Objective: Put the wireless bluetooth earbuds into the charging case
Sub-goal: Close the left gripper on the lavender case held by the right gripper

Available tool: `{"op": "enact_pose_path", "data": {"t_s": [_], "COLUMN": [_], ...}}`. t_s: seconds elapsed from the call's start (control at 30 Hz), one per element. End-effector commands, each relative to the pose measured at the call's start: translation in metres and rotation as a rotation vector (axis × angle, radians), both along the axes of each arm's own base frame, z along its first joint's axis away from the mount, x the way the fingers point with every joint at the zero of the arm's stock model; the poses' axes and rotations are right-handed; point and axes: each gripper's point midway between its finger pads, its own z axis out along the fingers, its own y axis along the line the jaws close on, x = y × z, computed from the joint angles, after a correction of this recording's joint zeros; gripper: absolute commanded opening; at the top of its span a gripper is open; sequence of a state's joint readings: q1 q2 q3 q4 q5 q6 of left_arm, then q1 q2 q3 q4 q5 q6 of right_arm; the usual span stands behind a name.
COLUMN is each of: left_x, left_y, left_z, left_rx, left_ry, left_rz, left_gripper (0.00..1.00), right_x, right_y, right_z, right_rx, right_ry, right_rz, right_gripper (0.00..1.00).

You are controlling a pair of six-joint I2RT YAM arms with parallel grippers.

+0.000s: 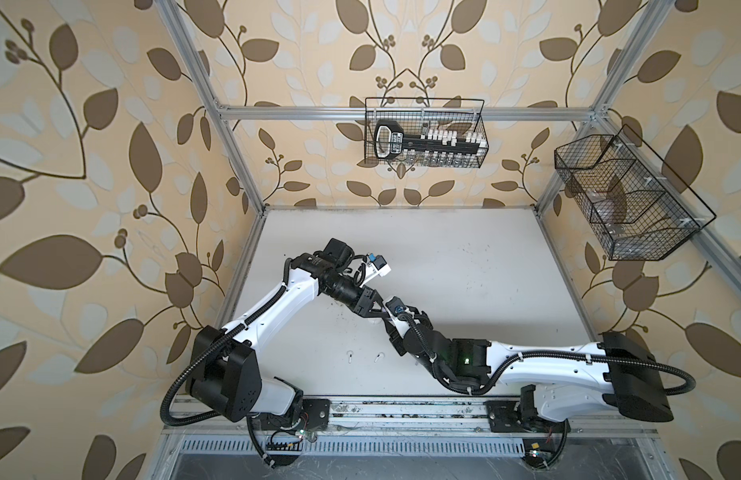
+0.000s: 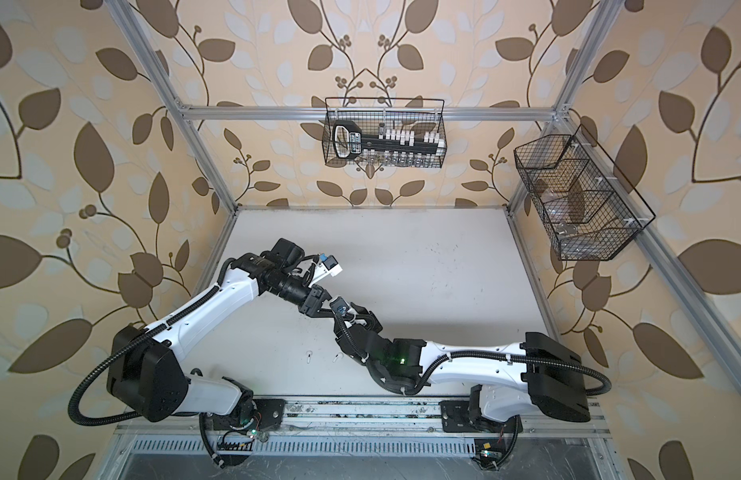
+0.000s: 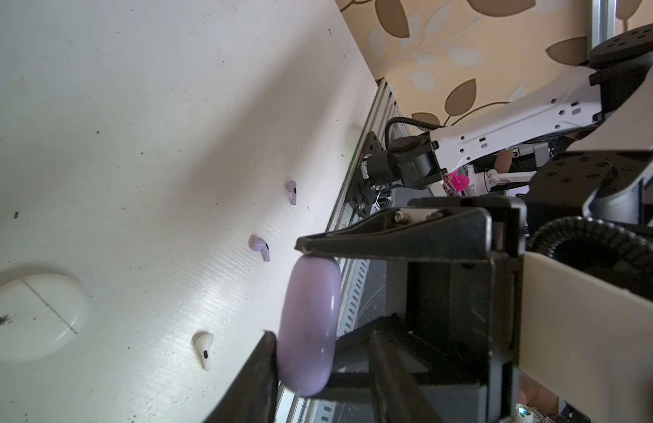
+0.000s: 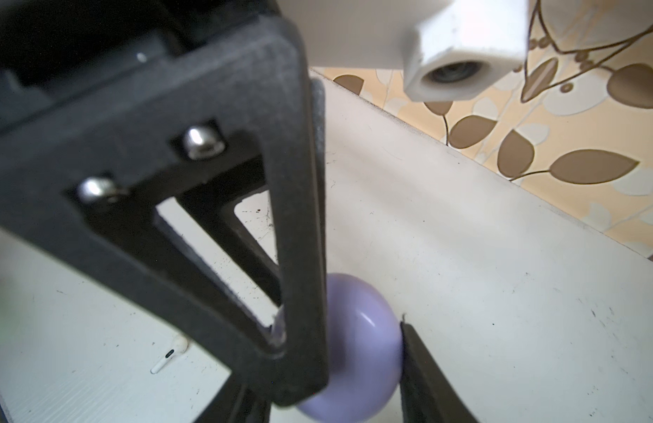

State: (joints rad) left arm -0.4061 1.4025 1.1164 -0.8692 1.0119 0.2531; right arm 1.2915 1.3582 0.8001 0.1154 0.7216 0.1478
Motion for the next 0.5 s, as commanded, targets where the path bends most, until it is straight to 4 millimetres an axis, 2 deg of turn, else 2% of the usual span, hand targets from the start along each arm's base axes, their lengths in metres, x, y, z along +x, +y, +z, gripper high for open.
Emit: {"op": "enact_pose_path", "data": {"t_s": [0.0, 0.47], "left_x": [-0.0070, -0.0064], "left_y": [-0.0050, -0.0057], "left_z": [0.0120, 0.0110], "left_rx": [-0.036, -0.030], "left_ry": [-0.004, -0.007], "left_rz": [-0.044, -0.047], "left_gripper": [0.41, 0.35], "right_x": [-0.0025, -0.0073], "right_y": [0.0010, 0.0046], "right_z": [0.0078, 0.0136], "right_rx": [-0.043, -0.068], "right_ry": [-0.020, -0.036], "right_rz": [0.026, 0.063], "right_gripper": [0.37, 0.37]}}
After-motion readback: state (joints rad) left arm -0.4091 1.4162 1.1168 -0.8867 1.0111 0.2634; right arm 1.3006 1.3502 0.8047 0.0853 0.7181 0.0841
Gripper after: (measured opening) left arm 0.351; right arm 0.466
